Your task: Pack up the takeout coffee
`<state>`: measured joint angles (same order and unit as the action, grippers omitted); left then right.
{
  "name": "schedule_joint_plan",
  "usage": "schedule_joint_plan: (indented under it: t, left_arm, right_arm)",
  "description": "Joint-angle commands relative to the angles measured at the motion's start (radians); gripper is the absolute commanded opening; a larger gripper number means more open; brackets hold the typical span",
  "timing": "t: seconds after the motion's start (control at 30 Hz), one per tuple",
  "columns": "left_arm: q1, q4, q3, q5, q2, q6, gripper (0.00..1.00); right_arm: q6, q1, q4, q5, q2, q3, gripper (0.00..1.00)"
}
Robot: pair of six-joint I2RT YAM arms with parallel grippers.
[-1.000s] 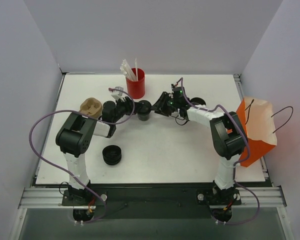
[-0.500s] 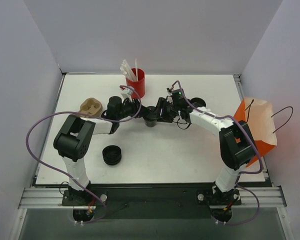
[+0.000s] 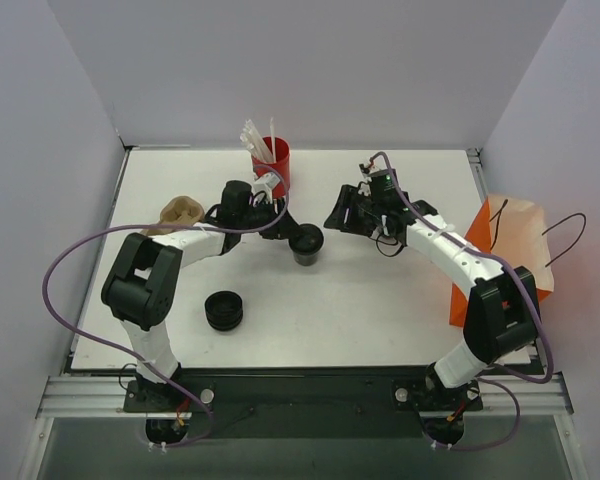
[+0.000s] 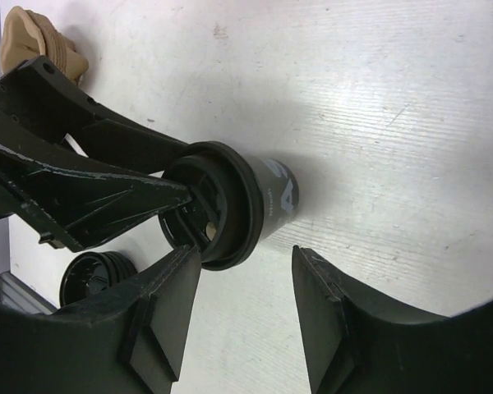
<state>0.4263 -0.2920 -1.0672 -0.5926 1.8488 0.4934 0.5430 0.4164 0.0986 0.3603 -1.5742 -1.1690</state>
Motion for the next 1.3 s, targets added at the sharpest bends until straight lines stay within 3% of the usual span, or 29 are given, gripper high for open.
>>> schedule_joint_plan:
  t: [0.0, 0.1, 0.23, 0.9, 1.07, 1.27]
  left_arm:
    - [0.014, 0.364, -0.063, -0.018, -0.011, -0.067, 0.55]
    - [0.015, 0.390, -0.108, -0.033, -0.017, -0.056, 0.62]
    - [0.015, 0.418, -0.129, -0.030, -0.022, -0.059, 0.63]
    - [0.028, 0.370, -0.025, 0.033, 0.041, -0.093, 0.57]
    - [0.032, 0.332, 0.022, 0.048, 0.046, -0.093, 0.56]
    - [0.032, 0.309, 0.047, 0.059, 0.062, -0.107, 0.56]
  right_arm:
    - [-0.037, -0.021, 0.044, 0.005, 0.049, 0.028, 0.50]
    - [-0.040, -0.027, 0.044, 0.020, 0.045, 0.035, 0.50]
    - [-0.048, -0.034, 0.044, 0.040, 0.037, 0.045, 0.49]
    - [0.095, -0.048, -0.191, 0.238, -0.141, 0.121, 0.34]
    - [0.135, -0.045, -0.287, 0.261, -0.109, 0.198, 0.32]
    - [0.098, -0.056, -0.186, 0.272, -0.067, 0.126, 0.32]
